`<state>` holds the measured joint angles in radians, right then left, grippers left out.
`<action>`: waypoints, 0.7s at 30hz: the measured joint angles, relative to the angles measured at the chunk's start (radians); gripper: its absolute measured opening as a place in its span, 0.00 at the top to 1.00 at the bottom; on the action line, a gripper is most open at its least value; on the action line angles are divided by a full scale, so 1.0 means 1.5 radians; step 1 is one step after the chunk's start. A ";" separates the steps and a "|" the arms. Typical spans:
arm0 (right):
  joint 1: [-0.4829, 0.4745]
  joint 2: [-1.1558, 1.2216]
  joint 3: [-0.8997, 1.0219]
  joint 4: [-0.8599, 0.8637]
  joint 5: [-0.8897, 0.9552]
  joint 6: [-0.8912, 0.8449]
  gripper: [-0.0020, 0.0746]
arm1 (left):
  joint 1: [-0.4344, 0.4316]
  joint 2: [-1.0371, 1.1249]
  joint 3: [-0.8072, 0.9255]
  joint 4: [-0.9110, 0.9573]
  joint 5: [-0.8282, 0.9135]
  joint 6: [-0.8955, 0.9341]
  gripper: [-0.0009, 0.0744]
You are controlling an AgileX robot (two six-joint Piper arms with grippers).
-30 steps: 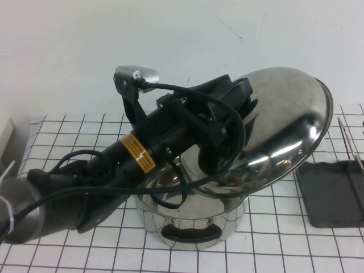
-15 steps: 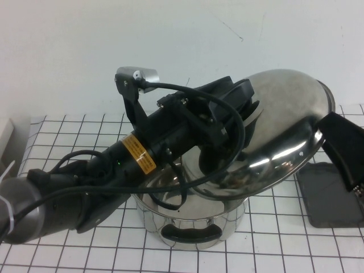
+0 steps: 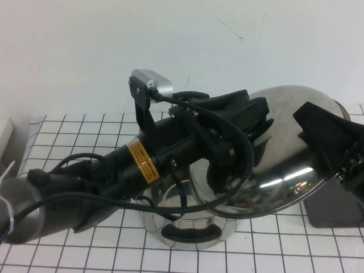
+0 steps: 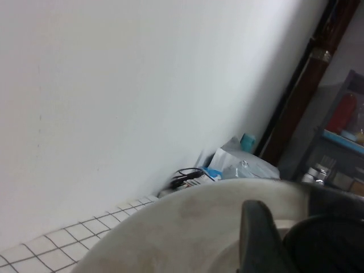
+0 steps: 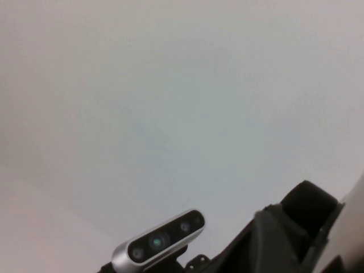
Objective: Put pot lid on rack
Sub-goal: Hand over the pot lid
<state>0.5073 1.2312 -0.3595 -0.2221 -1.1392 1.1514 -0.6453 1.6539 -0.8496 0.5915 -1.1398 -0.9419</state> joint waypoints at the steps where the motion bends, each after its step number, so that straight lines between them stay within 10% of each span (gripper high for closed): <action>1: 0.000 0.000 0.000 0.000 0.000 -0.001 0.57 | 0.000 0.000 0.000 -0.003 -0.004 -0.001 0.57; 6: 0.004 0.000 -0.002 -0.005 -0.014 0.008 0.83 | 0.000 0.002 0.000 -0.017 0.001 0.000 0.57; 21: 0.004 0.000 -0.002 -0.008 0.009 -0.082 0.83 | 0.045 0.002 0.000 -0.015 -0.003 -0.014 0.29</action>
<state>0.5131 1.2318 -0.3631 -0.2346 -1.1263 1.0290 -0.5783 1.6563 -0.8496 0.5686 -1.1448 -0.9623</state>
